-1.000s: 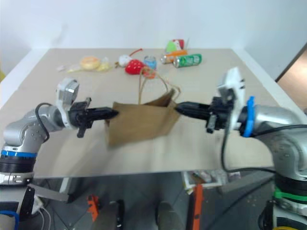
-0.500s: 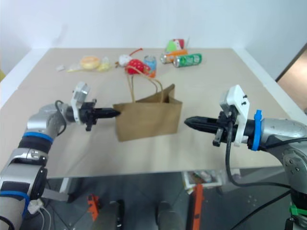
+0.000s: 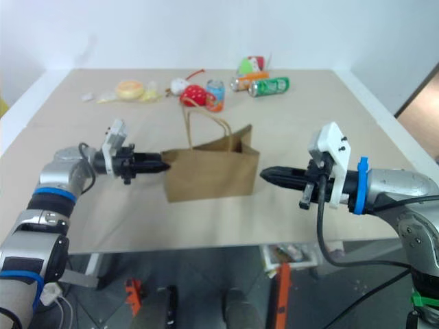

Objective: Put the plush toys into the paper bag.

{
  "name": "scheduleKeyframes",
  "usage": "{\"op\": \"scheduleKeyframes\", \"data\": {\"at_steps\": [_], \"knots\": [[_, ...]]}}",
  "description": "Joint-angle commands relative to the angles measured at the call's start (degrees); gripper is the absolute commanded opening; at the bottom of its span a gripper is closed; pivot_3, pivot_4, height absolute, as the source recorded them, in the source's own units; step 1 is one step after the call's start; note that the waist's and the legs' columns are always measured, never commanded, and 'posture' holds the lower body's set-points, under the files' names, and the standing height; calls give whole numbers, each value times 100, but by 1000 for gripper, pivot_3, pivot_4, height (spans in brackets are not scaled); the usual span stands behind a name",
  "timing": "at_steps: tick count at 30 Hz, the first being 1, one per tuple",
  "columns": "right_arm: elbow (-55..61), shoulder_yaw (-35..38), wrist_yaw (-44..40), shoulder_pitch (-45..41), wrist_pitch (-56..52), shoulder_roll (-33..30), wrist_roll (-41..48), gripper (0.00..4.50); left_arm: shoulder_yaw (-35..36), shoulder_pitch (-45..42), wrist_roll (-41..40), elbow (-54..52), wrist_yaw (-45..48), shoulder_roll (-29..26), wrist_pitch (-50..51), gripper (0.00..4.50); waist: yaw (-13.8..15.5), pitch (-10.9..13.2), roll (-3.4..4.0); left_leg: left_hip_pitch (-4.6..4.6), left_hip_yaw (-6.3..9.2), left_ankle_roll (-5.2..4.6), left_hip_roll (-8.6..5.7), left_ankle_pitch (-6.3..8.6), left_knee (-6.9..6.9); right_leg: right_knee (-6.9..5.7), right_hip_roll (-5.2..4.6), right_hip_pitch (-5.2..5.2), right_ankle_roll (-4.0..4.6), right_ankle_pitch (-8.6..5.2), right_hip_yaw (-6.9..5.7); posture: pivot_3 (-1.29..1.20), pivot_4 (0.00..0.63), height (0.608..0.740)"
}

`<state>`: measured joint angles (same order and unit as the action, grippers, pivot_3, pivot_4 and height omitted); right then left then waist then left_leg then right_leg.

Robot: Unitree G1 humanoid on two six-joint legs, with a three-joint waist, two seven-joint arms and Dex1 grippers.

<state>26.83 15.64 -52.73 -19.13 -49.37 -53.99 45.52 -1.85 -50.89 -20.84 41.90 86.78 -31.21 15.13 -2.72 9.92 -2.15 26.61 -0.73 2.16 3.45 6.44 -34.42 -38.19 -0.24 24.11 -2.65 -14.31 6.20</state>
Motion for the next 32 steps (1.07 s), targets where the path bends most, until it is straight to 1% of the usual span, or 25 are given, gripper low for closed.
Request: {"op": "scheduleKeyframes", "data": {"at_steps": [1,2,3,6,8,10,14,15,18,20,22,25,29,32], "knots": [[-105,56,-87,-69,175,-157,-108,0,239,-22,-227,-509,-69,-43,315,3637,0,0,0,0,0,0,0,0,0,0,0,0,0,0,0,0,150,740],[-159,62,-113,-25,197,-178,-145,0,338,5,-348,-687,-118,-49,460,4180,0,0,0,0,0,0,0,0,0,0,0,1,-1,0,0,0,150,740],[-220,71,-149,23,229,-200,-193,0,436,46,-484,-897,-154,-64,630,4450,0,0,0,0,0,0,0,0,1,0,1,1,-1,-1,0,0,150,740],[-377,132,-236,171,318,-270,-300,0,747,206,-968,-1549,-354,-209,1509,4450,-1,0,0,0,1,0,1,0,2,-1,1,1,-24,8,-1,0,150,740],[-531,185,-308,240,383,-306,-350,0,954,412,-1302,-2052,-421,-443,2097,4450,-20,0,1,0,1,0,1,1,4,-1,2,3,-28,10,-1,0,150,740],[-793,241,-409,335,506,-410,-497,0,1197,742,-1570,-2560,-519,-826,2604,4450,-48,1,2,-1,-1,-1,4,2,4,-2,4,4,-27,10,-1,0,150,740],[-1296,402,-547,433,740,-555,-714,0,1472,1451,-1542,-3235,-957,-1412,2850,4450,-52,1,3,-8,-2,-2,7,2,6,-7,4,4,-19,7,-2,0,150,740],[-1395,481,-563,453,771,-570,-724,0,1555,1662,-1561,-3423,-1117,-1561,3029,4450,-46,1,3,-11,-1,-2,6,2,5,-7,2,-1,0,-4,-2,0,150,740],[-1554,849,-554,493,738,-521,-581,0,2070,2337,-1769,-4022,-1650,-1803,3470,4450,-31,1,2,-14,-6,-1,5,2,0,-6,-6,-6,5,-5,-1,0,150,740],[-1479,1186,-530,537,584,-431,-304,0,2489,2775,-1927,-4350,-1988,-1799,3596,4450,-21,1,2,-13,-10,-1,5,2,-1,-6,-10,-5,5,-4,0,0,150,740],[-1301,1420,-511,616,424,-376,-43,0,2734,3192,-2012,-4572,-2109,-1806,3595,4450,-8,1,1,-15,-13,-1,6,2,-1,-6,-14,-7,4,-4,-2,0,150,740],[-1071,1500,-441,742,304,-376,99,0,2938,3607,-2095,-4724,-2350,-1735,3593,4450,-3,1,1,-17,-12,0,6,2,0,-6,-13,-8,6,-5,-4,0,150,740],[-967,1372,-353,762,311,-374,109,0,3036,3689,-2328,-4759,-2640,-1667,3673,4450,-1,1,1,-17,-15,0,7,3,-1,-5,-16,-6,12,-2,-4,0,150,740],[-975,1223,-300,688,357,-347,74,0,2912,3599,-2333,-4688,-2837,-1758,3688,4450,-1,1,1,-17,-21,1,6,3,-3,-5,-19,-4,17,2,-1,0,150,740]]}}
